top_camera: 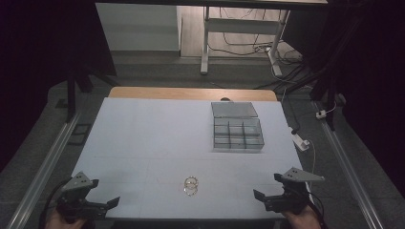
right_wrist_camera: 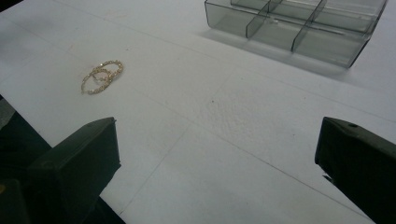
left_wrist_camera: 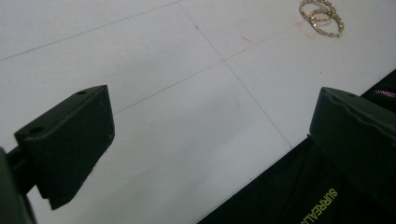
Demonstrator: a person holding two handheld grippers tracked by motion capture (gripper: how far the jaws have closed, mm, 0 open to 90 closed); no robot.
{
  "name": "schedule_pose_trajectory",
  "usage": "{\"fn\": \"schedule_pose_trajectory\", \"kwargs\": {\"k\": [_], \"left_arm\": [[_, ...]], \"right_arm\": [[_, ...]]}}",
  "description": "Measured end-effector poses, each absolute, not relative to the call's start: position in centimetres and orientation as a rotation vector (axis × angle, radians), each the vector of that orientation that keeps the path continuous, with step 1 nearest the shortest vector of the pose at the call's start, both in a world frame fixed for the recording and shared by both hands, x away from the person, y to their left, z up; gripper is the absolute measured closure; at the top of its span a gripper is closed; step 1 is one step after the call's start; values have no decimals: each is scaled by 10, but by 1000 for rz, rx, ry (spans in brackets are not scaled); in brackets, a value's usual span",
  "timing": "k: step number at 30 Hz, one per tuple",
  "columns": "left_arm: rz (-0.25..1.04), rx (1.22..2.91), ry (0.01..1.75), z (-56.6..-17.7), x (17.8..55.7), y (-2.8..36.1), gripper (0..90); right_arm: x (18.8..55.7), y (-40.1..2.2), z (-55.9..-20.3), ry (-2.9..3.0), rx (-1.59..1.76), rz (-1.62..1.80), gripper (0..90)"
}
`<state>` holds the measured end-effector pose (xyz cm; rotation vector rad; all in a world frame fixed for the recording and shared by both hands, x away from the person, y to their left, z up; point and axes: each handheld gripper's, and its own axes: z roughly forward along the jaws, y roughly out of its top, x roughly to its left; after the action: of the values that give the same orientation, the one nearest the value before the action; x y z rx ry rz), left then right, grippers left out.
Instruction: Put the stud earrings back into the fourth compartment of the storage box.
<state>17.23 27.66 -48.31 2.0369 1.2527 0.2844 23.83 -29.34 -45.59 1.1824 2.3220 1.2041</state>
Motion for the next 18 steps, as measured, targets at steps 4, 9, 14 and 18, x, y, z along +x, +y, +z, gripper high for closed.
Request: {"fn": "schedule_pose_trajectory", "kwargs": {"k": [4, 9, 14, 18], "left_arm": [[281, 2024, 1240, -483, 172, 276, 2], [275, 2037, 1224, -483, 174, 274, 1], [261, 2038, 1220, -483, 175, 274, 0], [254, 2036, 1215, -483, 175, 275, 0]], "right_arm": [[239, -293, -456, 2334, 1190, 1206, 2], [240, -289, -457, 2379, 1160, 1164, 2], [239, -288, -458, 2391, 1154, 1149, 3], [240, -287, -458, 2405, 1152, 1135, 3]]}}
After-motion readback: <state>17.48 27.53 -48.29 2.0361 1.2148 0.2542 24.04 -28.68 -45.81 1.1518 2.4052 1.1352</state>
